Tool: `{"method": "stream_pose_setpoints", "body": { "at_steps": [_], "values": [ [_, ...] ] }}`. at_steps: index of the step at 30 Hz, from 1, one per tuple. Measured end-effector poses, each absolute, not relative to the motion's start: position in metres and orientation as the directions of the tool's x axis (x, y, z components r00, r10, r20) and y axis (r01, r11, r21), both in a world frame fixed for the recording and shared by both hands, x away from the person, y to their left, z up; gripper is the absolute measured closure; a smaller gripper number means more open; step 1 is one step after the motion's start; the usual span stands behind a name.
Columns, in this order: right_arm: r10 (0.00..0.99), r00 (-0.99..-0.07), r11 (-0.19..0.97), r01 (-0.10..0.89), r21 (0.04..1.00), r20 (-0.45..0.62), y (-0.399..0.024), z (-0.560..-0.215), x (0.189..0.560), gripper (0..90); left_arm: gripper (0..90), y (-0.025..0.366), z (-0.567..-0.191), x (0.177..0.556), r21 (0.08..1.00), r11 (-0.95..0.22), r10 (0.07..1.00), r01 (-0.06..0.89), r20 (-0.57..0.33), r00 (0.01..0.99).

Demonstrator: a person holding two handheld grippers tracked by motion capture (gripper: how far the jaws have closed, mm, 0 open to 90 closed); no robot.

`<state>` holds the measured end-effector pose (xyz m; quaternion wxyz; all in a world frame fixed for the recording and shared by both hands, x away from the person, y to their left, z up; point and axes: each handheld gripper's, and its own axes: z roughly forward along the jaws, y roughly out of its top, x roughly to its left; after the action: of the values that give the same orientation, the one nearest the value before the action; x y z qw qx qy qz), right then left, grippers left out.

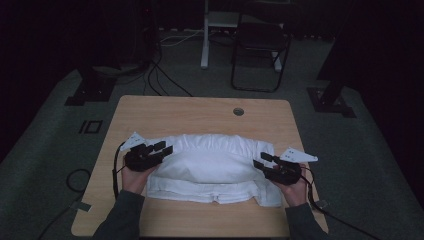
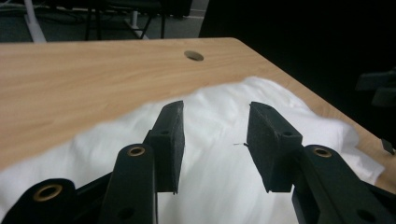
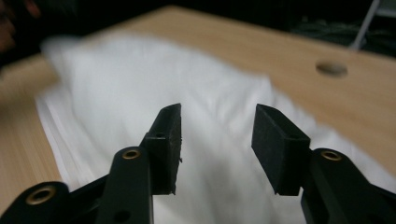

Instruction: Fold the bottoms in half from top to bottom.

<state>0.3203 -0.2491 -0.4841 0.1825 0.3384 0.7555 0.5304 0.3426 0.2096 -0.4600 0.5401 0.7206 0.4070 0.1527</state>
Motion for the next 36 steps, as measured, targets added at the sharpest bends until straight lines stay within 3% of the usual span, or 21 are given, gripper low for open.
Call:
{"method": "stream_pose_setpoints", "body": {
  "at_steps": [3,5,9,12,16,21,26,36],
  "values": [
    [0.718,-0.690,0.188,0.316,0.930,0.089,-0.239,-0.475,0.325,52.5,58.0,0.203,-0.457,0.345,0.903,-0.102,0.754,0.418,-0.204,0.625],
    [0.726,-0.682,0.202,0.332,0.922,0.086,-0.215,-0.472,0.337,55.6,60.4,0.174,-0.459,0.354,0.884,-0.163,0.747,0.438,-0.180,0.640],
    [0.744,-0.665,0.244,0.350,0.905,0.057,-0.197,-0.478,0.345,56.7,62.6,0.158,-0.469,0.360,0.867,-0.181,0.733,0.465,-0.196,0.651],
    [0.755,-0.654,0.319,0.422,0.849,0.042,-0.165,-0.508,0.360,60.9,67.7,0.129,-0.503,0.363,0.807,-0.283,0.715,0.519,-0.183,0.675],
    [0.744,-0.668,0.388,0.437,0.811,0.004,-0.158,-0.533,0.347,63.5,71.1,0.123,-0.530,0.354,0.765,-0.335,0.716,0.550,-0.173,0.677],
    [0.732,-0.681,0.404,0.445,0.799,0.009,-0.161,-0.545,0.335,63.6,71.1,0.126,-0.541,0.343,0.763,-0.335,0.712,0.553,-0.179,0.679],
    [0.749,-0.662,0.404,0.478,0.780,0.018,-0.183,-0.556,0.316,65.4,70.0,0.142,-0.551,0.322,0.761,-0.366,0.724,0.536,-0.129,0.677],
    [0.758,-0.651,0.405,0.495,0.769,0.019,-0.191,-0.564,0.307,66.6,69.1,0.184,-0.555,0.312,0.752,-0.311,0.787,0.581,-0.138,0.601]
  ]
}}
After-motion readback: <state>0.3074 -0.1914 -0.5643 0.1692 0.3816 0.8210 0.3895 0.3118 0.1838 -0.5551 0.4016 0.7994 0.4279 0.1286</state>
